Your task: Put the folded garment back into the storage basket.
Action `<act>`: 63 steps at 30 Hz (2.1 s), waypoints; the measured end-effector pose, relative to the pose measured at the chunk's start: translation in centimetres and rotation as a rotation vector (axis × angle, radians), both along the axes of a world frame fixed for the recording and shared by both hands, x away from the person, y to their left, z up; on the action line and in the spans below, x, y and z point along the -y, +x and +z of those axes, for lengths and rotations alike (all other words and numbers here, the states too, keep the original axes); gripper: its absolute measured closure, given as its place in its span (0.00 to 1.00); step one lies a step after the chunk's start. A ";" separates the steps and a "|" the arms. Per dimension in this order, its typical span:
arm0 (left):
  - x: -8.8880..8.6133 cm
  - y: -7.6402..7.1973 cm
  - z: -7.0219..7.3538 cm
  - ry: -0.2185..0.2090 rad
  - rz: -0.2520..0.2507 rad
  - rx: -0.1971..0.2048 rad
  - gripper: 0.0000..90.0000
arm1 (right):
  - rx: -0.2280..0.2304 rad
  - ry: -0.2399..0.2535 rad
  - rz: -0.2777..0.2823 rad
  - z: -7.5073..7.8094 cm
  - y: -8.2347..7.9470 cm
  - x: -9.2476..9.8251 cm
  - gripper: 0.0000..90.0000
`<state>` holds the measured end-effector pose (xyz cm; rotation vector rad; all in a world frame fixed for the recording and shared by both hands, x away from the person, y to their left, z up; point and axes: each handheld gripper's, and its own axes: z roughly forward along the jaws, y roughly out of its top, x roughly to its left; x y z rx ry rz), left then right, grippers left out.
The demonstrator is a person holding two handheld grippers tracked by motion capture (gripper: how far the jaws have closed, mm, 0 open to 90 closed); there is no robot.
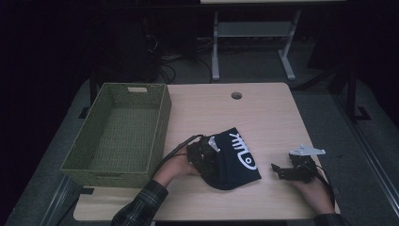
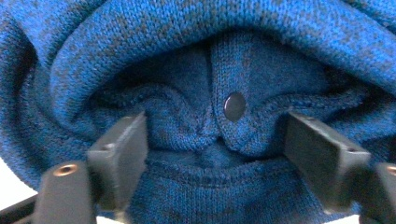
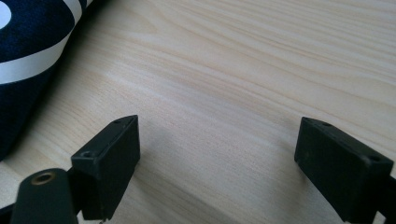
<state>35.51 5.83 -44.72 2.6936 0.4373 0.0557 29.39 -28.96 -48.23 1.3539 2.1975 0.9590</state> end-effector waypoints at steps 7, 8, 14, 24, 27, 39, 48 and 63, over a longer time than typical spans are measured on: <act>-0.2 0.3 0.4 -0.006 -0.008 -0.005 0.55 | -0.002 0.000 -0.004 0.0 0.0 0.0 0.15; -0.3 0.4 0.4 -0.010 -0.006 -0.007 0.60 | 0.000 0.000 -0.003 0.0 0.0 0.0 0.15; -0.4 0.7 0.4 -0.028 -0.006 -0.023 0.79 | -0.002 0.002 -0.008 0.0 0.0 0.0 0.15; -0.7 0.9 0.7 -0.070 0.023 -0.058 0.84 | -0.002 0.003 -0.008 0.0 0.0 0.0 0.15; -0.8 0.8 1.1 -0.090 0.031 -0.062 0.84 | -0.002 0.003 -0.009 0.0 0.0 0.0 0.15; -1.0 0.8 3.9 -0.147 0.049 -0.045 0.85 | -0.002 0.002 -0.009 0.0 0.0 0.0 0.15; -1.0 1.2 5.9 -0.175 0.061 -0.045 0.85 | -0.003 0.001 -0.008 0.0 0.0 0.0 0.14; -2.2 2.1 10.9 -0.210 0.065 -0.012 0.84 | -0.003 0.001 -0.008 0.0 0.0 0.0 0.14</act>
